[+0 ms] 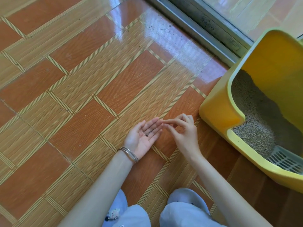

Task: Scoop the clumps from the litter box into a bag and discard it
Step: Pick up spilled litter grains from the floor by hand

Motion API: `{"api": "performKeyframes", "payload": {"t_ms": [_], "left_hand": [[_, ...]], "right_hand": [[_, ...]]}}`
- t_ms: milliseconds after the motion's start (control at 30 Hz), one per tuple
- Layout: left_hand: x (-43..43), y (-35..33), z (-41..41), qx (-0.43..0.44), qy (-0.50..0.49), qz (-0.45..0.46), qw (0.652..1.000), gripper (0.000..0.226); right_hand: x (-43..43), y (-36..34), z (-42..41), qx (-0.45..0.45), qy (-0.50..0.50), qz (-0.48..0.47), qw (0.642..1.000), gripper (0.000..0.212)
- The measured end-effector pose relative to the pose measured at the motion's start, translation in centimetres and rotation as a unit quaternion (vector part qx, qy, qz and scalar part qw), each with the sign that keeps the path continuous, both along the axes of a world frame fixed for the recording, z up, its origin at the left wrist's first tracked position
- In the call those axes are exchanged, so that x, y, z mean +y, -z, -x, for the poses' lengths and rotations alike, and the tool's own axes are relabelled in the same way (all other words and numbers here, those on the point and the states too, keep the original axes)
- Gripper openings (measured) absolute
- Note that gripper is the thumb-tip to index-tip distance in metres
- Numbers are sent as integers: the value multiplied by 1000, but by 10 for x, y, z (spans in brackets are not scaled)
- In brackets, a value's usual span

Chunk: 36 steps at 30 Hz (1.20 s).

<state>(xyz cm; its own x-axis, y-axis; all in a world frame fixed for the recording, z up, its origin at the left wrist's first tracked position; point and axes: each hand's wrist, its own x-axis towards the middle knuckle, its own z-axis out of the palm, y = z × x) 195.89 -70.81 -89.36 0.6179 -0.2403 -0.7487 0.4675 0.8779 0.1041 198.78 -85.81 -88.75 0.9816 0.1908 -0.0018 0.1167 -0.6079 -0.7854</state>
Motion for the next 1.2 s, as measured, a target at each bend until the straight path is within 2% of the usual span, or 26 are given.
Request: {"api": "performKeyframes", "payload": {"t_ms": [267, 667, 900, 1033, 1200], "left_hand": [[25, 4, 6, -12, -41, -6, 999, 40], [15, 7, 8, -7, -20, 2, 1000, 38], [2, 2, 7, -2, 14, -9, 1000, 38], [4, 3, 10, 0, 14, -11, 1000, 39], [10, 7, 11, -4, 0, -3, 1000, 39]], "right_hand": [[-37, 19, -3, 70, 102, 5, 992, 12], [-56, 26, 15, 81, 110, 65, 988, 7], [-37, 32, 7, 9, 62, 104, 993, 3], [-32, 30, 6, -1, 49, 81, 996, 4], [-50, 25, 12, 46, 117, 51, 991, 6]]}}
